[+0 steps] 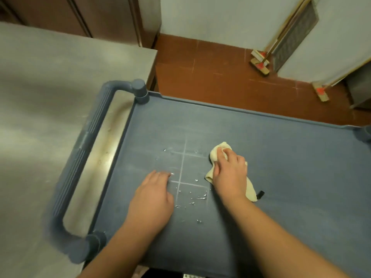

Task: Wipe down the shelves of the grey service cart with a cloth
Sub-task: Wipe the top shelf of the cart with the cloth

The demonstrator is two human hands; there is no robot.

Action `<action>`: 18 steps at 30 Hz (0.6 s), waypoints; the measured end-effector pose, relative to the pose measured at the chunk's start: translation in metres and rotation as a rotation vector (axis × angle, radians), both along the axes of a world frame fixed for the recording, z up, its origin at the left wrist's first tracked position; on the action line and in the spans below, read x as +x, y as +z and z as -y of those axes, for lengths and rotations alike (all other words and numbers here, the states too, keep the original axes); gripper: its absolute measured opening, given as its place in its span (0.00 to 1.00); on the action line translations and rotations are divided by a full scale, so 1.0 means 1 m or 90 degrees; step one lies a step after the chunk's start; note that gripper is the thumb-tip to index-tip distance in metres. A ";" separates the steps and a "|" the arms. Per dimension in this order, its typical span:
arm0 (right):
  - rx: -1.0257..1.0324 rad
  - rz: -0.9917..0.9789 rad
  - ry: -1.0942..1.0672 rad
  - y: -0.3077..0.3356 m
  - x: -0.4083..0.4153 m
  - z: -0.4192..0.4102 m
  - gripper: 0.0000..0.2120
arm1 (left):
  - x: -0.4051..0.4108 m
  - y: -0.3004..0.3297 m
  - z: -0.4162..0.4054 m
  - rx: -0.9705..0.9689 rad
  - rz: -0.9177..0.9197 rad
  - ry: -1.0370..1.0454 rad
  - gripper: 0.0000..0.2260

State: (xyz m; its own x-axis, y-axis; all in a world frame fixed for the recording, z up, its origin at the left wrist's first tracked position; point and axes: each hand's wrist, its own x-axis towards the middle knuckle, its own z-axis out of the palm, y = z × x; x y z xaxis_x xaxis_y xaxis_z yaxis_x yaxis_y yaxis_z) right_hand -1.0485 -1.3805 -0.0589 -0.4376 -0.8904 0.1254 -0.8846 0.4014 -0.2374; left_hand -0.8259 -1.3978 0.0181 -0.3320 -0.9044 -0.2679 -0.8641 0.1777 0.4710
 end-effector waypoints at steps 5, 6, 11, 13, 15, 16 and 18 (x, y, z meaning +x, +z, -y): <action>-0.008 0.001 0.030 -0.002 0.067 0.027 0.19 | 0.051 0.005 0.008 -0.001 -0.044 0.023 0.24; -0.010 0.005 0.034 -0.001 0.079 0.032 0.19 | 0.059 0.006 0.009 0.001 -0.047 0.020 0.24; 0.022 0.029 0.094 0.005 0.146 0.060 0.20 | 0.087 0.009 0.008 -0.005 -0.073 0.008 0.27; 0.037 0.037 0.124 0.008 0.171 0.069 0.20 | 0.093 0.013 0.003 -0.004 -0.087 0.020 0.29; 0.045 0.058 0.187 0.011 0.197 0.077 0.20 | 0.100 0.017 -0.001 -0.013 -0.102 0.037 0.30; 0.048 0.072 0.225 0.013 0.213 0.080 0.20 | 0.106 0.019 -0.001 -0.013 -0.107 0.049 0.30; 0.054 0.091 0.262 0.015 0.241 0.082 0.20 | 0.119 0.020 -0.001 -0.008 -0.111 0.078 0.30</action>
State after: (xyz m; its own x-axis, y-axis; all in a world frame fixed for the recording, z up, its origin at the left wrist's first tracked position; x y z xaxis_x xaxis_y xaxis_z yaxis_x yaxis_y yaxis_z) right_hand -0.8079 -1.4629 -0.0436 -0.0523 -0.9986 0.0078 -0.9358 0.0463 -0.3495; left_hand -0.7071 -1.3969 0.0380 -0.2594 -0.9438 -0.2049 -0.7853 0.0827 0.6136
